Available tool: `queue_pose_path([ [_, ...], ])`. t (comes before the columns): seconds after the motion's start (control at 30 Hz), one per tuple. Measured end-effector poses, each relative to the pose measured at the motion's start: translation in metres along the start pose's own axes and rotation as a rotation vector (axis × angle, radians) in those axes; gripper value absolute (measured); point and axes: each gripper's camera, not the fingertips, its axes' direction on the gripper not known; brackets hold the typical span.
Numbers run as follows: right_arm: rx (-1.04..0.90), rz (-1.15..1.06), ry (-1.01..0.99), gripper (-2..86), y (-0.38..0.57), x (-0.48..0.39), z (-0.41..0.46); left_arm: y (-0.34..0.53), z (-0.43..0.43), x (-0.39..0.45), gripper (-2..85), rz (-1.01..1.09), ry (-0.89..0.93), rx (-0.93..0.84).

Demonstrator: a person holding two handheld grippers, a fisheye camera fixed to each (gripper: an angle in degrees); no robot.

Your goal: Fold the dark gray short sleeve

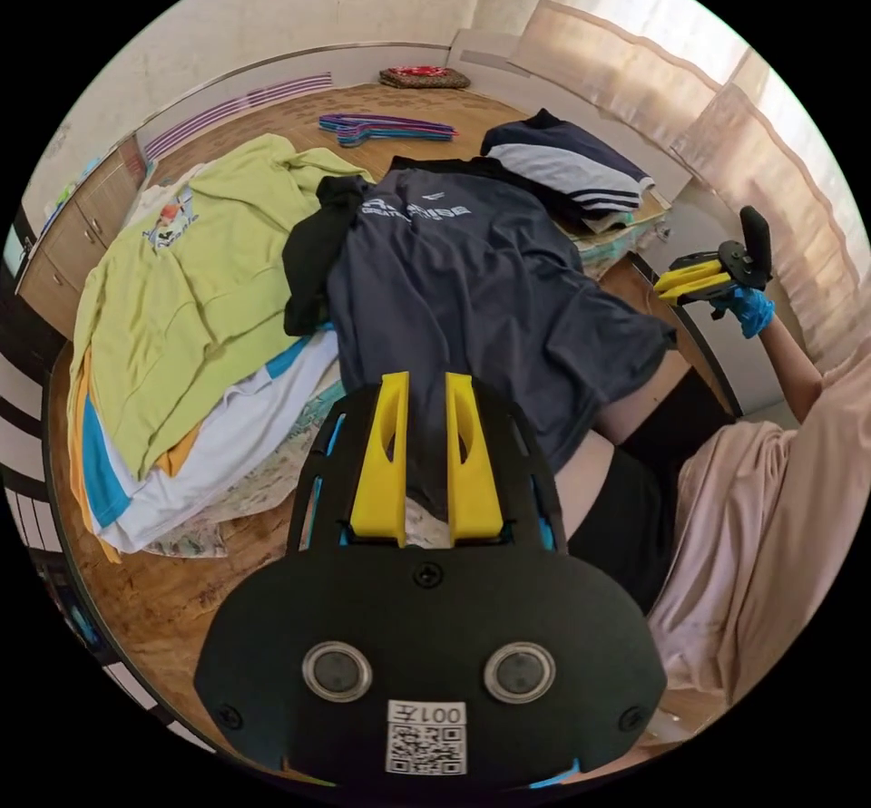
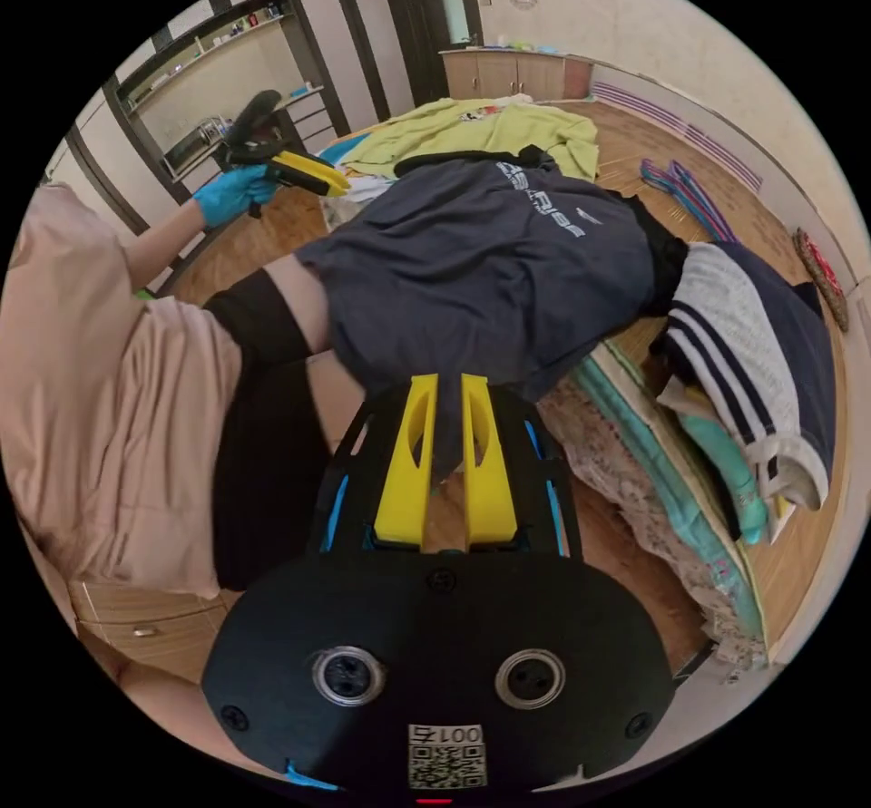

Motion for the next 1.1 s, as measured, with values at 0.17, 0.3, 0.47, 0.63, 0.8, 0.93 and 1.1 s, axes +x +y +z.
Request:
queue_pose_path([
  [0.17,-0.122,0.024,0.015,4.1,0.014,-0.003,0.007,-0.004,0.013,0.009,3.2,0.063,0.046,-0.014],
  [0.3,-0.171,0.026,0.055,4.0,0.013,-0.007,0.026,-0.015,0.023,0.018,3.3,0.094,0.088,0.007],
  [0.47,-0.165,-0.016,0.056,2.9,0.009,-0.024,0.027,-0.028,0.028,0.037,3.5,0.150,0.117,0.034],
  [0.63,-0.136,0.040,0.215,1.3,0.015,-0.032,0.026,-0.035,0.036,0.059,4.2,0.229,0.135,0.041],
  [0.8,-0.010,0.104,0.381,1.2,0.014,-0.051,0.014,-0.038,0.047,0.081,5.2,0.287,0.147,0.022],
  [0.93,0.213,0.176,0.465,1.0,0.007,-0.074,-0.026,-0.039,0.056,0.098,6.0,0.278,0.137,0.018],
  [1.1,0.325,0.245,0.609,1.1,-0.002,-0.095,-0.065,-0.039,0.066,0.120,7.1,0.286,0.096,0.024],
])
